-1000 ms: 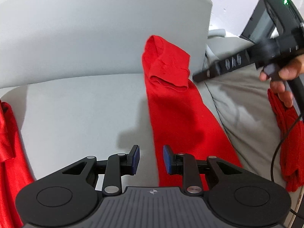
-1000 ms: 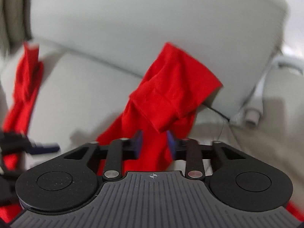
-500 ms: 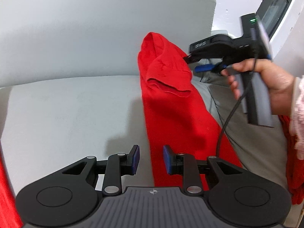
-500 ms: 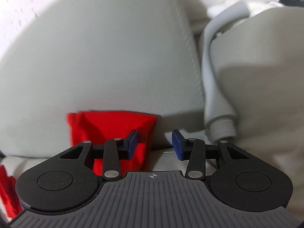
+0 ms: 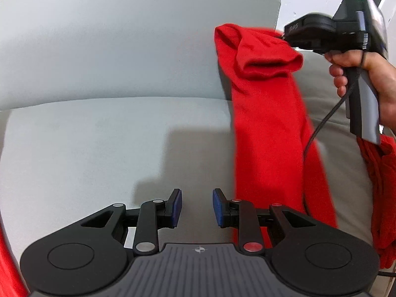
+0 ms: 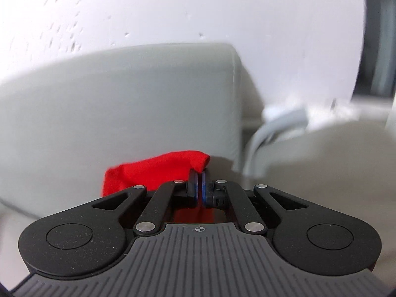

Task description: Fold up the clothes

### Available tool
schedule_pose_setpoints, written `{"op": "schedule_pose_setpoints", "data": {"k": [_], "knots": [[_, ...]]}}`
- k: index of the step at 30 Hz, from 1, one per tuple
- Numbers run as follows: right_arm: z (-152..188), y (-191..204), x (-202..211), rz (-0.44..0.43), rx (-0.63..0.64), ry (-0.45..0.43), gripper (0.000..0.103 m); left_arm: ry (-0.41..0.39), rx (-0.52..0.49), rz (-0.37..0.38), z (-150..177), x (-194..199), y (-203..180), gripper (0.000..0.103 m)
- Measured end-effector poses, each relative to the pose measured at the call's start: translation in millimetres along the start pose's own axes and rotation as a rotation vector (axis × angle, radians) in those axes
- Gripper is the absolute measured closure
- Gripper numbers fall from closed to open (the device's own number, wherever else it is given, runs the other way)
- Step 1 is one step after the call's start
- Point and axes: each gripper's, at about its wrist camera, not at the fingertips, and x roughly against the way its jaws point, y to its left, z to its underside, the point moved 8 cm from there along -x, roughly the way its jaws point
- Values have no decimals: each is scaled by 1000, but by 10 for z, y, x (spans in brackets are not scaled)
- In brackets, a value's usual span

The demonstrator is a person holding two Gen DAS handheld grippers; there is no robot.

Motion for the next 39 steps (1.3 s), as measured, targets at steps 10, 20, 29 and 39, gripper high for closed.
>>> {"op": "schedule_pose_setpoints", "data": {"k": [10, 20, 29, 39], "knots": [[245, 146, 214, -241, -63, 167, 94, -15, -1, -14, -5, 89, -104, 78], [714, 778, -492, -123, 63, 283, 94, 24, 16, -23, 204, 264, 125, 78], [563, 590, 639, -229, -35, 229, 77, 15, 21, -59, 269, 590, 79, 78], [1871, 729, 2283, -239, -68, 401, 65, 56, -62, -141, 857, 1638, -55, 71]]}}
